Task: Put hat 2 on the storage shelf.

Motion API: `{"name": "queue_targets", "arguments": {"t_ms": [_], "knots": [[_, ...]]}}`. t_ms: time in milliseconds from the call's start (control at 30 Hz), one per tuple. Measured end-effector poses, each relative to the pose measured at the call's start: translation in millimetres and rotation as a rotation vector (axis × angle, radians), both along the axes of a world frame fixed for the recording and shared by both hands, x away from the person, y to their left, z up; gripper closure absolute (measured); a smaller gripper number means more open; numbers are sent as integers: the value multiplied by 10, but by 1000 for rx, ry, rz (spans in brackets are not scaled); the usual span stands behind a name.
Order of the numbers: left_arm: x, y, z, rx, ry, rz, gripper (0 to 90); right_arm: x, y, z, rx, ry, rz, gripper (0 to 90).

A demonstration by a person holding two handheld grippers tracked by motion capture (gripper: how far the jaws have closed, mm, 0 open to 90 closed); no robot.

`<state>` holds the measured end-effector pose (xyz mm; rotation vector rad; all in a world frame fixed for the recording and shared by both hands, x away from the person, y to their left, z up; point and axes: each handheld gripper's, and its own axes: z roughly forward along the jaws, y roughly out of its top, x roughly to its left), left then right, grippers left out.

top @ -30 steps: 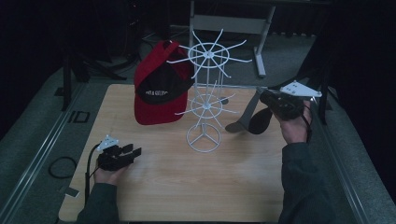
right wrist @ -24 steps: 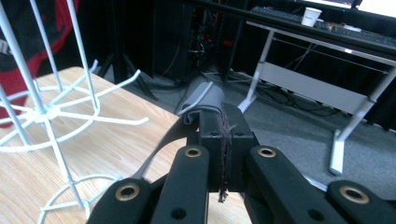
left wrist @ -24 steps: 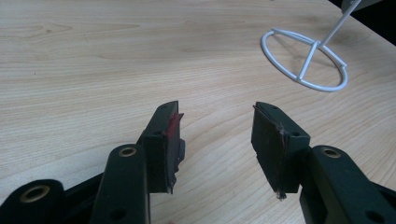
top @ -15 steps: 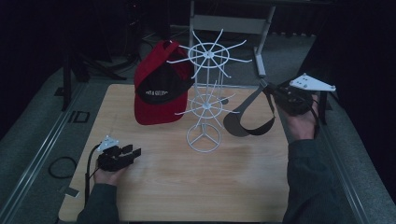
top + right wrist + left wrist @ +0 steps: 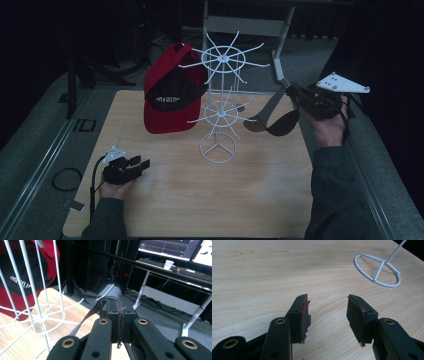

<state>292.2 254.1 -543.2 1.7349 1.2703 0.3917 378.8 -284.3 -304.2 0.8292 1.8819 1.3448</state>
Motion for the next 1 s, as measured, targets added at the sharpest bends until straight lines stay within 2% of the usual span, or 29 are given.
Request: {"name": "queue_targets", "arguments": {"t_ms": [167, 433, 633, 1000], "knots": [[10, -15, -3, 4, 1, -5, 523, -52, -44, 158, 8, -36, 3, 891], [8, -12, -1, 3, 1, -6, 523, -197, -12, 473, 9, -116, 42, 891], [7, -13, -1, 2, 2, -4, 523, -262, 45, 606, 5, -152, 75, 891], [9, -11, -4, 11, 2, -10, 523, -338, 175, 764, 6, -191, 136, 889]]}}
